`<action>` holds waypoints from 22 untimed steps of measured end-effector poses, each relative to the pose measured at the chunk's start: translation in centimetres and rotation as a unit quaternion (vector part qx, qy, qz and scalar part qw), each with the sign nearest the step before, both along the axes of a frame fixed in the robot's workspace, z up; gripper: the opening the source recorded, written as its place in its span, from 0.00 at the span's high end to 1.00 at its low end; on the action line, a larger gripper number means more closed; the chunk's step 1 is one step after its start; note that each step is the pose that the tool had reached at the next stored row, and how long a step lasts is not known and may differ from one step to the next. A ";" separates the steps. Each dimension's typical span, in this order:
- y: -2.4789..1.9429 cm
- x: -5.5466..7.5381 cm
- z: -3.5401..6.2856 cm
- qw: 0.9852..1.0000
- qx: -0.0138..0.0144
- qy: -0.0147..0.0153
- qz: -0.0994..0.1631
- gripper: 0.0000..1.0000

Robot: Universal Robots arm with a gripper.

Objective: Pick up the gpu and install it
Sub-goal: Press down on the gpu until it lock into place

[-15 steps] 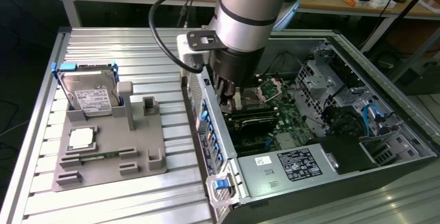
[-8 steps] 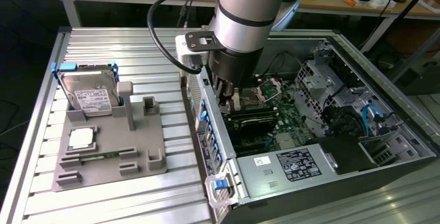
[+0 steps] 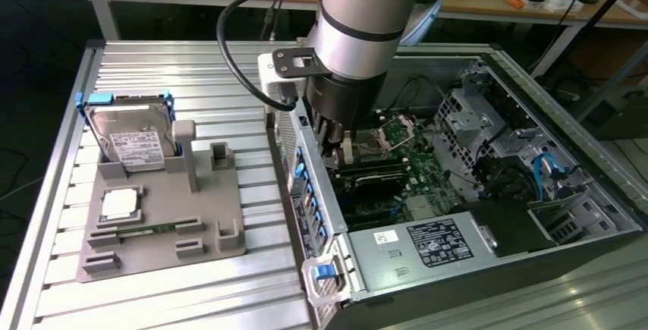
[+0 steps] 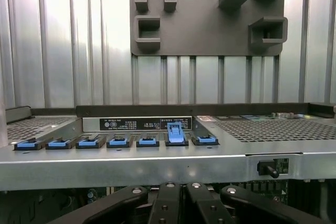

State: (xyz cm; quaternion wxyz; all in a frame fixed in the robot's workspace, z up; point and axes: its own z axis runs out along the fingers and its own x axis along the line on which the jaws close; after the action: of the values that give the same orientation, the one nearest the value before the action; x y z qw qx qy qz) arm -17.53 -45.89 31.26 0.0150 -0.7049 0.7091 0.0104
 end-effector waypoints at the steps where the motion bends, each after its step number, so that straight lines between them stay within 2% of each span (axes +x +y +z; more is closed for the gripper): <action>1: 0.00 0.0 0.01 1.000 0.000 0.000 0.000 0.89; 7: 0.00 0.0 1.48 1.000 0.000 0.000 0.000 0.89; 15: -0.01 0.6 1.59 1.000 0.000 0.000 0.000 0.89; 17: -0.03 1.1 1.51 1.000 0.000 0.002 0.000 0.89; 19: -0.08 1.8 1.46 1.000 0.000 0.007 0.000 0.89; 22: -0.19 2.5 1.32 1.000 0.002 0.022 0.000 0.89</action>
State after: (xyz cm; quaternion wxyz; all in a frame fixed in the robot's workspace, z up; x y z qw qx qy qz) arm -15.02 -46.08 32.58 0.0008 -0.7045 0.7092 0.0273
